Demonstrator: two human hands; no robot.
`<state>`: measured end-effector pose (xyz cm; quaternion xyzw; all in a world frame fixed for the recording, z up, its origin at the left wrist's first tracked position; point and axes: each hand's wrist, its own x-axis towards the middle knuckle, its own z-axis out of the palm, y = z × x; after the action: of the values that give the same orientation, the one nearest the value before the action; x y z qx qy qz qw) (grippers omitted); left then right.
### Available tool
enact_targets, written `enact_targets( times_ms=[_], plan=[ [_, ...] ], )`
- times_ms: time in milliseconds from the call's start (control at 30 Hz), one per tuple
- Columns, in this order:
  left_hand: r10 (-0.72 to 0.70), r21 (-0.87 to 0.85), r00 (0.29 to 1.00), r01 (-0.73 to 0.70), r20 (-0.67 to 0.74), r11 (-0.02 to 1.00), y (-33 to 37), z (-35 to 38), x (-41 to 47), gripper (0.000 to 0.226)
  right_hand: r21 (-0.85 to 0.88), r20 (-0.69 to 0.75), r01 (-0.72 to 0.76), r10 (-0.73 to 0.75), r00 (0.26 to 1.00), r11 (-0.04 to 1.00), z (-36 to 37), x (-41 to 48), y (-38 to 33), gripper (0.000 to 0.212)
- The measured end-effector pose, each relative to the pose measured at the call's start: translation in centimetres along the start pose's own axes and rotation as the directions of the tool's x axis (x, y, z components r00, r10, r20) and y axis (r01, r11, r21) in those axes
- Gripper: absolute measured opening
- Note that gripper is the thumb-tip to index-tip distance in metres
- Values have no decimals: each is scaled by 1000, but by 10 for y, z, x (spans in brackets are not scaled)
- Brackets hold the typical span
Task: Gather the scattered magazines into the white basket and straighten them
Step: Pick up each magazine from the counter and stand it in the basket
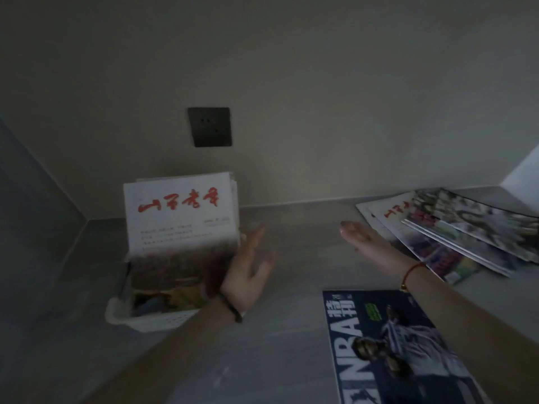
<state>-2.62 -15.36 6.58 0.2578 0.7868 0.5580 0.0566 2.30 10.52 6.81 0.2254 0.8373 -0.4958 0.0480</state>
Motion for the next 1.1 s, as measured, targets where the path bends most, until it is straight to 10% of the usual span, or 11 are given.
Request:
enact_targets(
  times_ms=[333,567,933,1100],
  plan=[
    [-228,407,783,-34,578,913,-26,171,-79,87,-218,186,-98,140,973,971,-60,-42,120,74],
    [-158,689,688,-623,708,370,-28,226,-114,98,-409,271,113,3,963,906,-68,-49,167,85],
    [157,481,539,-825,828,298,-9,226,-129,34,-625,259,255,-112,959,738,-65,-51,193,81],
    [224,560,620,-780,752,279,12,211,-103,22,-638,189,200,-101,977,743,-68,-48,193,81]
  ],
)
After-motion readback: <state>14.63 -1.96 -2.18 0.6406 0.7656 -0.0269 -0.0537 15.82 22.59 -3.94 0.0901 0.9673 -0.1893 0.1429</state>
